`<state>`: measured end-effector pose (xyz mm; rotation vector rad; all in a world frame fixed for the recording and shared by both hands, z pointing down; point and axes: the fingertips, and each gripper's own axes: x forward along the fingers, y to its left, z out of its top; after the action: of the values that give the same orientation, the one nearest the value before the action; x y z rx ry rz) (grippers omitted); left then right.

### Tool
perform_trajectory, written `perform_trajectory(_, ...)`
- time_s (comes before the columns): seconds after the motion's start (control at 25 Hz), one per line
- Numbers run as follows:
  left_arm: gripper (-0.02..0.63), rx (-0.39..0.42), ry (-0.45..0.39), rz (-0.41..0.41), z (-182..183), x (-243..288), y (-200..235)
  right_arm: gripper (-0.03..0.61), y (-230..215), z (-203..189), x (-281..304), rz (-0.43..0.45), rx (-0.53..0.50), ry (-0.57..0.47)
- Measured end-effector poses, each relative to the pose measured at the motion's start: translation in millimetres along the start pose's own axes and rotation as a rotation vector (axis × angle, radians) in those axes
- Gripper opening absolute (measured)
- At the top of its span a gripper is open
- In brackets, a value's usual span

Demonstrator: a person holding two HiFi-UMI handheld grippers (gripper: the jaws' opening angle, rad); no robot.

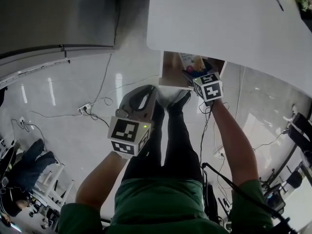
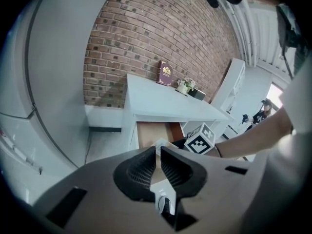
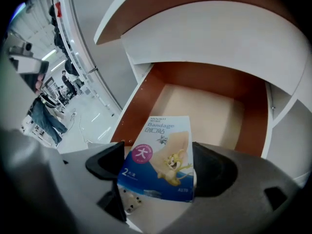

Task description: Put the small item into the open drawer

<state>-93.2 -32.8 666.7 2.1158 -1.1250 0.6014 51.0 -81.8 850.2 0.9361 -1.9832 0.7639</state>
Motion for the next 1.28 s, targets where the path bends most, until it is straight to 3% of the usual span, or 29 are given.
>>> perform_trajectory(0.44,0.031,-0.087,0.026,0.043,-31,10,13,0.439,-18,-22,43,-0.011,-0.06,0.09)
perform_trajectory(0.68,0.031,-0.113,0.026,0.05,-39,14,11,0.439,-20,-26,53,0.021,0.008,0.125)
perform_trajectory(0.88,0.031,-0.124,0.018,0.055,-39,13,11,0.447,-22,-24,52,-0.011,-0.039,0.139)
perform_trajectory(1.08,0.03,-0.117,0.008,0.059,-31,11,13,0.461,-23,-17,41,-0.026,-0.03,0.092)
perform_trajectory(1.28,0.031,-0.101,-0.017,0.067,-16,8,11,0.419,-21,-4,9,-0.04,-0.032,0.037)
